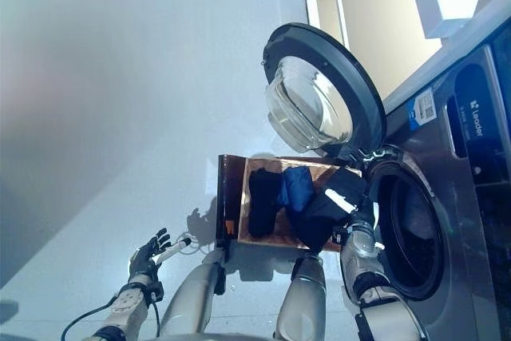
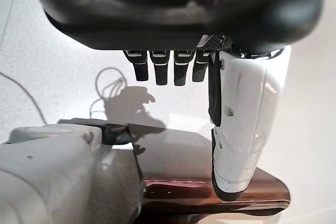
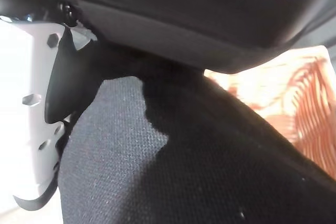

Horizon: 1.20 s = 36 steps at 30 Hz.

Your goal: Pick up the clothes and place them into the washing machine

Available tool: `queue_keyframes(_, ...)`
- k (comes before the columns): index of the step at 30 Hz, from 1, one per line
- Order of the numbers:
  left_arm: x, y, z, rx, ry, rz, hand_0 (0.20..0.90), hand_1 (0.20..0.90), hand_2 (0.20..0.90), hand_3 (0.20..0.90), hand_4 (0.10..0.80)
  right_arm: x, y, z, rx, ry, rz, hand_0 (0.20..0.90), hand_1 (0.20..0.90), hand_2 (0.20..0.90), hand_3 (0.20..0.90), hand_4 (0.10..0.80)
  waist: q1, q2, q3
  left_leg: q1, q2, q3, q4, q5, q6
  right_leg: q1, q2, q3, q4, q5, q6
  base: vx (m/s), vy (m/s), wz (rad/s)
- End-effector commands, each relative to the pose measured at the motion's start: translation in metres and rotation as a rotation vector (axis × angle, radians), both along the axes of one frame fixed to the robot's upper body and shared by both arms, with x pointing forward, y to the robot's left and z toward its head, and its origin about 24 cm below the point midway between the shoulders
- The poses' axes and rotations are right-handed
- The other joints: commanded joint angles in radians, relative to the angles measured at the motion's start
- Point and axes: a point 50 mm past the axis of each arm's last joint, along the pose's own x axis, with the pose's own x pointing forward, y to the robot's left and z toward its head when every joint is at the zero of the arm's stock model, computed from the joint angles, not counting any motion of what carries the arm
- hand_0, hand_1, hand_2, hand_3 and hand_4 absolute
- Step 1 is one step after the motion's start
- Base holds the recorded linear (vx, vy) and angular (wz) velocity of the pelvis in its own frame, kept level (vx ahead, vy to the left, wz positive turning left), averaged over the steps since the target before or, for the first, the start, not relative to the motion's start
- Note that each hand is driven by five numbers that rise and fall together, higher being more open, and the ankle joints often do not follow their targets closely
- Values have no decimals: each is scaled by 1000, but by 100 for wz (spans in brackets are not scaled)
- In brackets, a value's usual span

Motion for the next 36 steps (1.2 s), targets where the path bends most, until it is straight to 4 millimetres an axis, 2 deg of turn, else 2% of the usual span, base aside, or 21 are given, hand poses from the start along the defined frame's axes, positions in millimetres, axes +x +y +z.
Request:
queue_keyframes(1, -13, 27, 3, 40, -11, 87, 900, 900, 900, 900, 800, -2, -26, 21, 61, -210, -139, 200, 200, 200, 200, 300, -9, -18, -44, 11, 63, 28, 39, -39, -92, -11, -25, 45, -137, 257, 8, 0, 0, 0)
queue_keyframes(5, -10, 20, 1, 13, -13, 96, 900, 900, 900, 900, 800, -21, -29, 1, 343, -299, -410, 200, 200, 200, 200, 300, -18, -5, -44, 12, 61, 32, 47, -53, -91, -15, -22, 51, -129, 243, 9, 0, 0, 0)
queue_keyframes(12, -12, 14, -1, -19, -14, 118, 900, 900, 900, 900, 800, -29, -22, -12, 514, -351, -576, 200, 200, 200, 200, 300, -21, 12, -45, -7, 54, 33, 57, -50, -90, -33, -27, 59, -129, 248, 7, 1, 4, -1)
queue_keyframes(27, -8, 6, -2, -34, -19, 116, 900, 900, 900, 900, 800, -31, -30, -12, 613, -431, -796, 200, 200, 200, 200, 300, -28, 26, -45, -36, 48, 39, 86, -64, -88, -58, -26, 74, -117, 248, 4, 0, 0, -1)
queue_keyframes(32, -11, 3, -3, -44, -18, 123, 900, 900, 900, 900, 800, -29, -37, -4, 707, -565, -984, 200, 200, 200, 200, 300, -26, 40, -43, -43, 46, 44, 101, -80, -88, -67, -25, 84, -104, 234, 5, 6, 7, -5)
queue_keyframes(36, -14, 4, -4, -42, -7, 125, 900, 900, 900, 900, 800, -26, -47, 6, 686, -603, -1031, 200, 200, 200, 200, 300, -29, 47, -44, -54, 42, 45, 101, -70, -87, -77, -26, 89, -105, 243, 3, -7, 7, -4)
